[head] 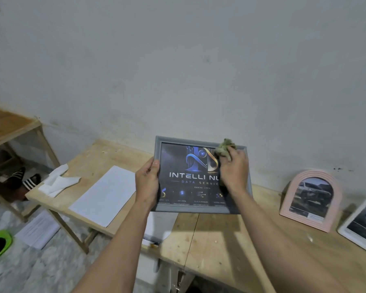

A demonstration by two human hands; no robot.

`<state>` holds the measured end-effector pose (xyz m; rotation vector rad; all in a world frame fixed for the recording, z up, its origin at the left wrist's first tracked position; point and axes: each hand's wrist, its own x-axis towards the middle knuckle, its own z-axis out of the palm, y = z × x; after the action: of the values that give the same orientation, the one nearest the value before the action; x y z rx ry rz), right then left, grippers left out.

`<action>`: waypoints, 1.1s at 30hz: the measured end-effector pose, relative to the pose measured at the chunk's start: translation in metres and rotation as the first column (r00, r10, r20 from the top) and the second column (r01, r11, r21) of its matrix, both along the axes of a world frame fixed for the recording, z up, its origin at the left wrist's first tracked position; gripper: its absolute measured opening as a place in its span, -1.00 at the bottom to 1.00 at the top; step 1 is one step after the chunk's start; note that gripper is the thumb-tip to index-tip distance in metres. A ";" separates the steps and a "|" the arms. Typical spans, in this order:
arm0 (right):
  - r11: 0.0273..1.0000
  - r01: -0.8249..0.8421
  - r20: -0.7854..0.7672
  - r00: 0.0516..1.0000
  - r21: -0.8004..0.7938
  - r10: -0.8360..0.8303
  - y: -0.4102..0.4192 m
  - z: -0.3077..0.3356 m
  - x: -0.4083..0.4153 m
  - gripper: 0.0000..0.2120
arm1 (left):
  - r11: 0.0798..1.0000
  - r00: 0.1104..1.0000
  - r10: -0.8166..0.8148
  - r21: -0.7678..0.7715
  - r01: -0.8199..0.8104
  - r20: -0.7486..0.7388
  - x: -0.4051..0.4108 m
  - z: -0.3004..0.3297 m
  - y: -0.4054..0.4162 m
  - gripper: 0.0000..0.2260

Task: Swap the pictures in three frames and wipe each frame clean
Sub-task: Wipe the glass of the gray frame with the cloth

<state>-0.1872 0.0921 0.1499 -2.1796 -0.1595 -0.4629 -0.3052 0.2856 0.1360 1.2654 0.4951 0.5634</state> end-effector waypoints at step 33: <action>0.819 -0.572 -0.084 0.815 0.044 0.573 0.069 0.083 -0.009 -0.71 | 0.985 0.997 0.023 -0.171 -0.034 -0.067 -0.006 0.001 0.051 -0.80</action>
<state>-0.1958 0.1607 0.2332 -1.9998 -0.7367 -0.0125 -0.3109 0.3362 0.1372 1.1153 0.6043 0.4933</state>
